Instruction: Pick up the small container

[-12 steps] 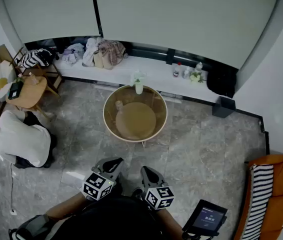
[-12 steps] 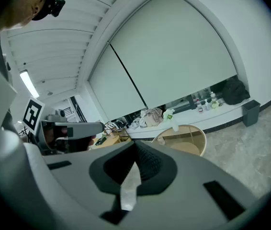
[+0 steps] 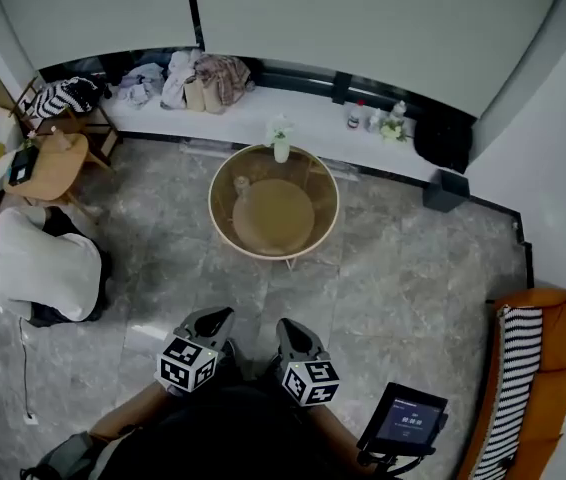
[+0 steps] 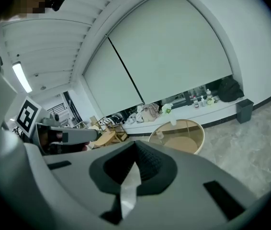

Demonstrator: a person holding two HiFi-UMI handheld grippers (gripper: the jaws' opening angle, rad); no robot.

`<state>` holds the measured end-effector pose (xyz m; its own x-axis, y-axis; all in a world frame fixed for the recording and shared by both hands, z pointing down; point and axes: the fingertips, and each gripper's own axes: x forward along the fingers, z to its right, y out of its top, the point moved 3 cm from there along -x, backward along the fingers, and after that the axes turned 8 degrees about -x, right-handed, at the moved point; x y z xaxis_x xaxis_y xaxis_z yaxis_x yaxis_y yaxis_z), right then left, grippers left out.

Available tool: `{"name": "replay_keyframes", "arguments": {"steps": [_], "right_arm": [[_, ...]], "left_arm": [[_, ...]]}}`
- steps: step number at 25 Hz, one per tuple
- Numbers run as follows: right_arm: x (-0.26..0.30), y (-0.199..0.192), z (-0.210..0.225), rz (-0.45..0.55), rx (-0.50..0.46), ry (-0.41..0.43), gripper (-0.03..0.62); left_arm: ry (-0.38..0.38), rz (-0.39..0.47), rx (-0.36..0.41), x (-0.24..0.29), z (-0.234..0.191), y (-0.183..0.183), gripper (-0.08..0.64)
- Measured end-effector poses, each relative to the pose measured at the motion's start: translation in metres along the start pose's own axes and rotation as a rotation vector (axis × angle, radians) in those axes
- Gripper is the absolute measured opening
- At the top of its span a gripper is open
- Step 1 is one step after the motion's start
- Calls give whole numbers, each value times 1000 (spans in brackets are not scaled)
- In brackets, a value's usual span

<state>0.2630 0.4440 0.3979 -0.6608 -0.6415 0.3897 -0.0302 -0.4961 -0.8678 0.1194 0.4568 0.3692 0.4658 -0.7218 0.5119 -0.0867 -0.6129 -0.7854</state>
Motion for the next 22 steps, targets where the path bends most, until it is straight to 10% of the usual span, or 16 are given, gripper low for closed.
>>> {"name": "replay_keyframes", "arguments": {"steps": [22], "right_arm": [[88, 24, -118, 47, -17, -32, 6]], "left_arm": [[-104, 94, -90, -66, -125, 13, 3]]}}
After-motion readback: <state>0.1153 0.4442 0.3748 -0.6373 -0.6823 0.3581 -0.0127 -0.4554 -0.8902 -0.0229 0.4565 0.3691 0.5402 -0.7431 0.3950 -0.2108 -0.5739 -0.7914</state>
